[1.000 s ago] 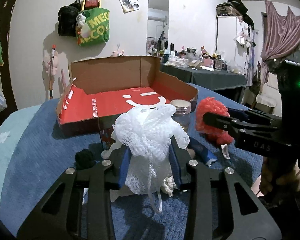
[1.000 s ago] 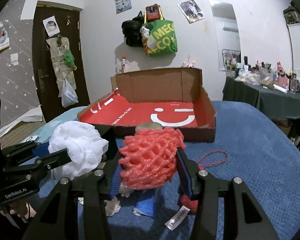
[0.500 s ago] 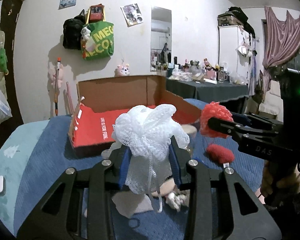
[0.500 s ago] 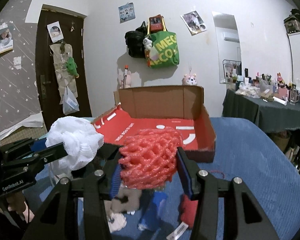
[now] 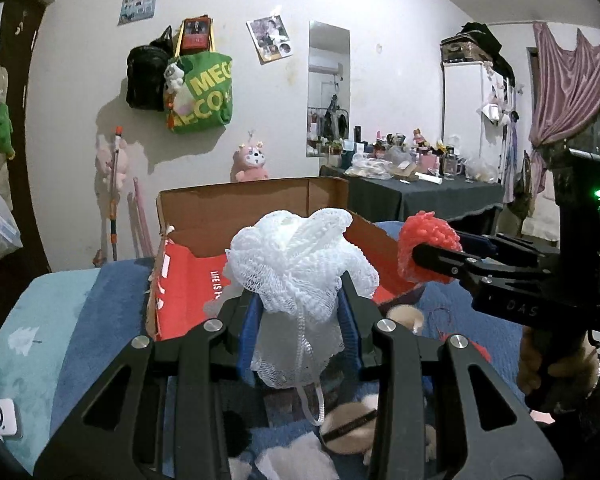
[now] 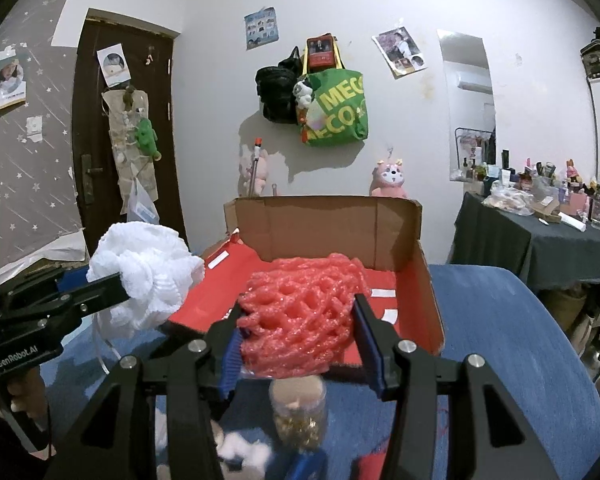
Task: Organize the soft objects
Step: 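Carry the puffer and red net together into the red-lined box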
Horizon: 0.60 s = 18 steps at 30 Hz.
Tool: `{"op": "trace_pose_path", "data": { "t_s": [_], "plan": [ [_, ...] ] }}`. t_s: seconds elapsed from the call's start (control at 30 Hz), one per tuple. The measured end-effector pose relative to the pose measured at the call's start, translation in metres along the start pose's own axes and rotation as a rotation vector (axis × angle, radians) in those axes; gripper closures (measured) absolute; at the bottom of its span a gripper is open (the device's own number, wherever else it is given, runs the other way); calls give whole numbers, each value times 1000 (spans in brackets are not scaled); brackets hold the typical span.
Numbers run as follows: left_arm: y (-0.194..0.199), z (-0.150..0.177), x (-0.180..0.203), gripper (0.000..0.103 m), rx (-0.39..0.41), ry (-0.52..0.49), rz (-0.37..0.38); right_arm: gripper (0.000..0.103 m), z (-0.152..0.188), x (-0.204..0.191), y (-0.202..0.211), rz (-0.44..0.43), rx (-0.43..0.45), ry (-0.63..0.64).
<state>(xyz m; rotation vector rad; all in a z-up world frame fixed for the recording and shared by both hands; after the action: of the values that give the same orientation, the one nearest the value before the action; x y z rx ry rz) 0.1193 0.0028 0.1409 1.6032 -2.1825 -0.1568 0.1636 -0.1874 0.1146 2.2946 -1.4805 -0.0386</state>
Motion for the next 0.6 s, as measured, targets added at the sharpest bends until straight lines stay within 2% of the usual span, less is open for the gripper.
{"op": "trace_pose_path", "data": {
  "t_s": [0.33, 0.6],
  "plan": [
    [-48, -23, -12, 69, -87, 1, 14, 50, -17, 14, -45, -58, -71, 33],
    [-90, -34, -19, 69, -200, 5, 8, 50, -28, 25, -91, -137, -183, 51]
  ]
}}
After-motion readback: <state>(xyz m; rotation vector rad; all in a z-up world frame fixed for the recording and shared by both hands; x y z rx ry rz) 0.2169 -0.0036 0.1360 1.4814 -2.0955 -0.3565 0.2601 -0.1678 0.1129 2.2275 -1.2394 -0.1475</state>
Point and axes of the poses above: each gripper's, at about its wrist camera, not at the fingertips, and y roughly against the way its jaws point, x to its right, z to its underside, the point moved 4 cm from there along -y, roughly the way its jaws point, and after that the axes turned 15 degrees about y, right-handed, at the moved point
